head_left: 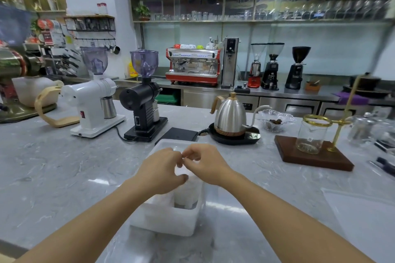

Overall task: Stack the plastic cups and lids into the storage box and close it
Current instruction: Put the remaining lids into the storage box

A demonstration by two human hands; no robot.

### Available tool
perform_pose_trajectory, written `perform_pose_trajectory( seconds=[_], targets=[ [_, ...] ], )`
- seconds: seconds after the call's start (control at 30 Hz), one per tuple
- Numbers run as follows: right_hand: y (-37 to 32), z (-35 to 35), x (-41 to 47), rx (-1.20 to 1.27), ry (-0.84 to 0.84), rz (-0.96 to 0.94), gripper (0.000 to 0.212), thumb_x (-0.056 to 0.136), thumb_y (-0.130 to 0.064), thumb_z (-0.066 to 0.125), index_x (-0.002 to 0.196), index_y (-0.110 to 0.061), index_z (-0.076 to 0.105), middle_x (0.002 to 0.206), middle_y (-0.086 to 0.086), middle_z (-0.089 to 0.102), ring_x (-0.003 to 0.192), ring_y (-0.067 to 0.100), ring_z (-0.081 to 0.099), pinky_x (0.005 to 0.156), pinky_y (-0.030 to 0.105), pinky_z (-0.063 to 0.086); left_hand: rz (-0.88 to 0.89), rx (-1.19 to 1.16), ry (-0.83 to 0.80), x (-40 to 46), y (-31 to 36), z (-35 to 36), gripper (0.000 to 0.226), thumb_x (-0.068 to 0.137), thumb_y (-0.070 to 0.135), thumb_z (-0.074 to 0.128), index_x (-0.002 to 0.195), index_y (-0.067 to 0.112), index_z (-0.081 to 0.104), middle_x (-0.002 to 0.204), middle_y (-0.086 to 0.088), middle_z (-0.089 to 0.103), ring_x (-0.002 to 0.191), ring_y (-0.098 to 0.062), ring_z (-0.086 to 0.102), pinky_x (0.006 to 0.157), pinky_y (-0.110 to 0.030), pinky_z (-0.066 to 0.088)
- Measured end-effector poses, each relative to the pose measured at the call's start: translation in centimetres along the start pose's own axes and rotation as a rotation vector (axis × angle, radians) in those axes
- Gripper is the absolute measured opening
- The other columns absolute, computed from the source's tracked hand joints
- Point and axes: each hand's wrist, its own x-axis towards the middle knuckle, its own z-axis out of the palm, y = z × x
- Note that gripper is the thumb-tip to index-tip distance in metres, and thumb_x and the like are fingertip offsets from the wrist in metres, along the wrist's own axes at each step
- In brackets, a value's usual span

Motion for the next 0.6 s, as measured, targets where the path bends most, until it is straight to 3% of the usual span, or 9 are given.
perform_pose_trajectory(
  seconds=[0.07,0.23,0.43,0.6],
  targets=[
    [0.3,-1.4,-0.6,-0.005,0.040,0.010,0.014,0.084,-0.026,0.063,0.089,-0.020,0.074,0.085,-0.007,0.076,0.084,0.007,0.068,0.092,0.034,0.054,0.028,-0.042,0.043,0.5,1.3,-0.2,0.027,0.084,0.042,0.068,0.105,0.025,0.064,0.097,0.013,0.052,0.101,-0.013,0.059,0.088,-0.032,0.050],
    [1.5,-5.7,-3.2,-0.007,0.144,0.058,0.012,0.087,-0.022,0.065,0.092,-0.017,0.075,0.087,-0.003,0.075,0.084,0.011,0.069,0.082,0.035,0.059,0.097,-0.124,0.110,1.8,5.4,0.1,0.022,0.087,0.041,0.065,0.101,0.024,0.067,0.097,0.011,0.059,0.095,-0.013,0.060,0.084,-0.034,0.053],
    [3.6,-9.3,-7.0,0.008,0.234,0.156,0.009,0.087,-0.021,0.066,0.088,-0.021,0.075,0.085,-0.004,0.075,0.083,0.014,0.070,0.080,0.037,0.060,0.212,-0.205,0.130,3.1,10.3,2.2,0.018,0.089,0.039,0.063,0.100,0.026,0.067,0.091,0.013,0.057,0.088,-0.010,0.054,0.078,-0.028,0.049],
    [5.0,-12.0,-11.5,0.016,0.312,0.244,0.010,0.090,-0.020,0.065,0.093,-0.020,0.075,0.089,-0.008,0.074,0.087,0.008,0.069,0.080,0.023,0.056,0.257,-0.346,0.097,3.4,14.3,4.7,0.017,0.087,0.040,0.064,0.101,0.031,0.066,0.087,0.016,0.059,0.085,-0.008,0.055,0.076,-0.027,0.049]
  ],
)
